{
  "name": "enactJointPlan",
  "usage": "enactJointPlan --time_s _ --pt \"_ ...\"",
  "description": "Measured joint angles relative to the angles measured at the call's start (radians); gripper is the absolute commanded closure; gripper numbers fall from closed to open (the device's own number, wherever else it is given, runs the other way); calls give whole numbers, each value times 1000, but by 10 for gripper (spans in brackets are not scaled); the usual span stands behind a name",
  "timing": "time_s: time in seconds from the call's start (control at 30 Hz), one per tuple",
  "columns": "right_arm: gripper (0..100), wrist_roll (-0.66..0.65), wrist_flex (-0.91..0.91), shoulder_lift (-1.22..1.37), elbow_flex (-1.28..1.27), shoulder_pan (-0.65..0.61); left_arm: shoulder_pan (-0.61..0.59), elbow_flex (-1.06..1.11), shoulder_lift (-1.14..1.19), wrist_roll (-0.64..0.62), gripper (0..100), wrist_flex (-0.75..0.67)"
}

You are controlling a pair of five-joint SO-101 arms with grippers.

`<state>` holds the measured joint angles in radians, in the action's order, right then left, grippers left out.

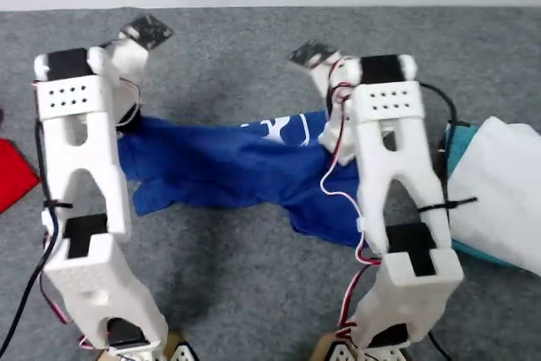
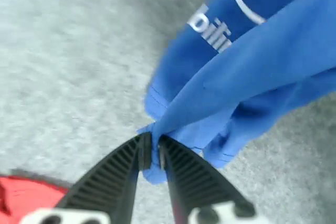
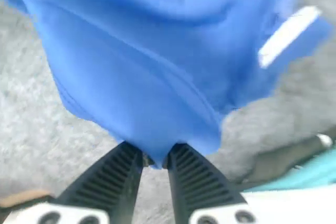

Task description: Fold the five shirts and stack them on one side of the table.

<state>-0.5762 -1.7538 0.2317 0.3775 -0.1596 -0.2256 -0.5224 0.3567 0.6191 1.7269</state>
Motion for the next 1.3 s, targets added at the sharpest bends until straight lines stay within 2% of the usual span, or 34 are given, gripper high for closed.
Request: enactJointPlan --time_s 0.2,0.37,0.77,1.0,1.13,1.3 --pt "988 -3 0 -74 112 71 3 -14 -98 -15 996 2" --pt "988 -5 0 -130 270 98 3 -57 -166 -117 995 3" --pt "988 -5 0 -368 760 212 26 -548 -387 -275 995 -12" --pt "988 -44 -2 -603 804 279 31 -786 -516 -284 995 -12" --pt "988 -94 -2 -707 818 330 31 -824 -603 -276 995 -12" --pt "988 -135 -2 -730 816 347 31 -835 -646 -193 995 -5"
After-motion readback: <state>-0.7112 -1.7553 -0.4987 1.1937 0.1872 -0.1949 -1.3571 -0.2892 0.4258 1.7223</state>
